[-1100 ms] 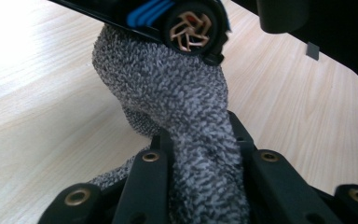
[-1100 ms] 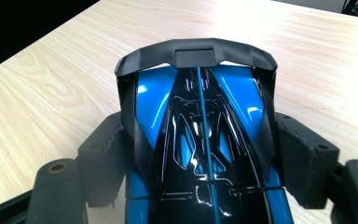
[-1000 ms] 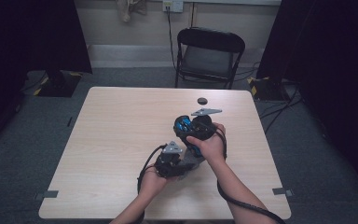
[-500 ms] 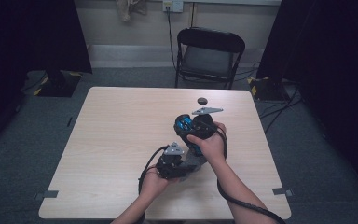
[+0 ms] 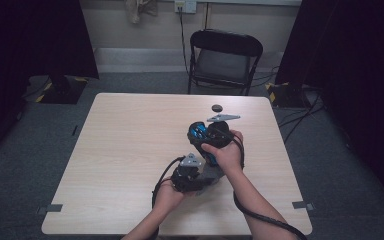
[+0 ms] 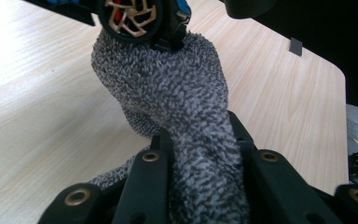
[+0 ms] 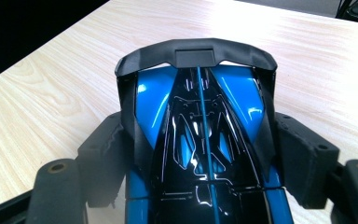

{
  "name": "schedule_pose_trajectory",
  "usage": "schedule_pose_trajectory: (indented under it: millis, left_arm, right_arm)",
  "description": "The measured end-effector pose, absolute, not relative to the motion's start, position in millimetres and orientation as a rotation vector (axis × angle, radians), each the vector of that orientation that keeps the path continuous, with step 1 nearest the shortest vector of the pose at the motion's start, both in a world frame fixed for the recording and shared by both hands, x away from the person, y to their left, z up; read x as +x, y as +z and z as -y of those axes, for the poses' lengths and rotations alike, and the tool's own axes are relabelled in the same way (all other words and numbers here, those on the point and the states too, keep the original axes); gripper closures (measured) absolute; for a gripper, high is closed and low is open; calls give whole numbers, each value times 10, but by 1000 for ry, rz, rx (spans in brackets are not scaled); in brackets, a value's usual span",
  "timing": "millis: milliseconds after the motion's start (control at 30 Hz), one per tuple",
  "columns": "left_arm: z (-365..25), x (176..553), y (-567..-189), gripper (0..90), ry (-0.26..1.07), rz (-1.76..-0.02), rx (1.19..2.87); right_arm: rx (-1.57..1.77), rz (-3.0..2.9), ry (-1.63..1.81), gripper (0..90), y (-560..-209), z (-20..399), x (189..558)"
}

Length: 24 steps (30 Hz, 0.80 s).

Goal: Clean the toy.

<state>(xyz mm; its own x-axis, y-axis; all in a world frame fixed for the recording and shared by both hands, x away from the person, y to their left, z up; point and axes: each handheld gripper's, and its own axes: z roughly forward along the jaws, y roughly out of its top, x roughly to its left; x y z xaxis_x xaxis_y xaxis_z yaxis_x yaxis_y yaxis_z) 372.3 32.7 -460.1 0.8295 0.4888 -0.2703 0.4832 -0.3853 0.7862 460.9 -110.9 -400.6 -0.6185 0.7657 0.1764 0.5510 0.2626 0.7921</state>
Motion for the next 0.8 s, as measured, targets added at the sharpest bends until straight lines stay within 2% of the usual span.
schedule_pose_trajectory:
  millis: [433, 800]
  left_arm:
    - [-274, 3682, -4615, 750, -10, -678, 2064]
    - [-521, 3695, -4529, 749, 43, -697, 2077]
  right_arm:
    - [1248, -2265, 1289, 260, -3978, 1210, 4618]
    - [1284, -2234, 1240, 260, -3956, 1496, 4651]
